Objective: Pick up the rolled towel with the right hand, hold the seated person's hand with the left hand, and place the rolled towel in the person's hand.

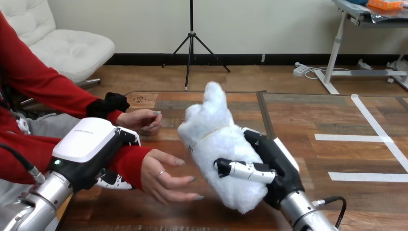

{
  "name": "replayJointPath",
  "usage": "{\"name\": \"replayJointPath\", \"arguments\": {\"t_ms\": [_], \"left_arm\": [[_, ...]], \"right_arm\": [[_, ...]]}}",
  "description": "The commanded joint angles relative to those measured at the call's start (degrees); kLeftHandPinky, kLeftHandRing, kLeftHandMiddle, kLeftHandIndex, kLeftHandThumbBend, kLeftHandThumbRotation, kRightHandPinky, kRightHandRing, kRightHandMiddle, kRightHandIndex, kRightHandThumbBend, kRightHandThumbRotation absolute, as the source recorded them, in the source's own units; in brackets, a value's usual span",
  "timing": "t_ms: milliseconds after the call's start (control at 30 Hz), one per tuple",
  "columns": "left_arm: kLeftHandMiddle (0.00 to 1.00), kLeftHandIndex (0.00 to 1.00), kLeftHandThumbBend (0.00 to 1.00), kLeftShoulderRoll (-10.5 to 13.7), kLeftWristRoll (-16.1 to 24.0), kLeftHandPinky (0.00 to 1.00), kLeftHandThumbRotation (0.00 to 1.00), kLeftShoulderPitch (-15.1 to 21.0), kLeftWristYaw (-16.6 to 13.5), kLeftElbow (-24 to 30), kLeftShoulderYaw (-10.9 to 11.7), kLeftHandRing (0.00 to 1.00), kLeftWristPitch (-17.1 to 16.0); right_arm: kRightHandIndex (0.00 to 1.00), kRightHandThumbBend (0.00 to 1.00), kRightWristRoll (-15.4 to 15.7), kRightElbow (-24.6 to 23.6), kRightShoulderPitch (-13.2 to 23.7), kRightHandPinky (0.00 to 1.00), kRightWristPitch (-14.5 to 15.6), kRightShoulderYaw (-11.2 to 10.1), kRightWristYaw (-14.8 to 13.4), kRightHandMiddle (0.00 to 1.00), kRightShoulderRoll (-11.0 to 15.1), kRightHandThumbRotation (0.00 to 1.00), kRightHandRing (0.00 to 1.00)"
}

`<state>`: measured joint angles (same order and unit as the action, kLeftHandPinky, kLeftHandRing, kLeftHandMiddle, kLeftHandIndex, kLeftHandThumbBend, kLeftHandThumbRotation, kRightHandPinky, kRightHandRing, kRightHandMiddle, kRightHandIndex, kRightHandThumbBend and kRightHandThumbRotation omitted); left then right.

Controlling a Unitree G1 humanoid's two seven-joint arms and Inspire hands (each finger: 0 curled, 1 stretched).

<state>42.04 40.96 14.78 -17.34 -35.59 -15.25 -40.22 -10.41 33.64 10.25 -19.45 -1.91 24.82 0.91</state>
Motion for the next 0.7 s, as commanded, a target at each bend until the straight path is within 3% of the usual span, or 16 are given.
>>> {"name": "replayJointPath", "arguments": {"t_ms": [0, 167, 367, 500, 667], "left_arm": [[0.41, 0.43, 0.77, -1.83, -2.52, 0.36, 0.00, 3.79, -0.38, 6.64, 1.80, 0.37, -1.68], [0.41, 0.43, 0.77, -1.99, -2.67, 0.35, 0.00, 3.70, 0.28, 7.28, 2.17, 0.36, -1.89], [0.41, 0.43, 0.77, -2.13, -2.62, 0.35, 0.00, 3.56, 0.78, 8.09, 2.46, 0.36, -1.70], [0.41, 0.43, 0.77, -2.25, -2.70, 0.35, 0.00, 3.48, 1.14, 8.53, 2.60, 0.36, -1.49], [0.41, 0.42, 0.78, -2.40, -2.41, 0.34, 0.00, 3.51, 1.10, 8.69, 2.63, 0.36, -1.24]], "right_arm": [[0.00, 0.36, -0.10, 0.78, 6.24, 0.00, -2.68, 0.38, -0.26, 0.00, -2.03, 0.00, 0.00], [0.00, 0.35, 0.39, 2.48, 6.91, 0.00, -3.13, 0.90, 0.19, 0.00, -2.80, 0.00, 0.00], [0.00, 0.35, 2.00, 5.38, 7.66, 0.00, -6.73, 2.25, 1.14, 0.00, -3.48, 0.00, 0.00], [0.00, 0.36, 5.34, 5.24, 7.19, 0.00, -8.02, 4.19, -1.03, 0.00, -3.73, 0.00, 0.00], [0.00, 0.36, 7.24, 4.41, 6.23, 0.00, -8.73, 5.75, -1.71, 0.01, -4.34, 0.00, 0.00]]}}
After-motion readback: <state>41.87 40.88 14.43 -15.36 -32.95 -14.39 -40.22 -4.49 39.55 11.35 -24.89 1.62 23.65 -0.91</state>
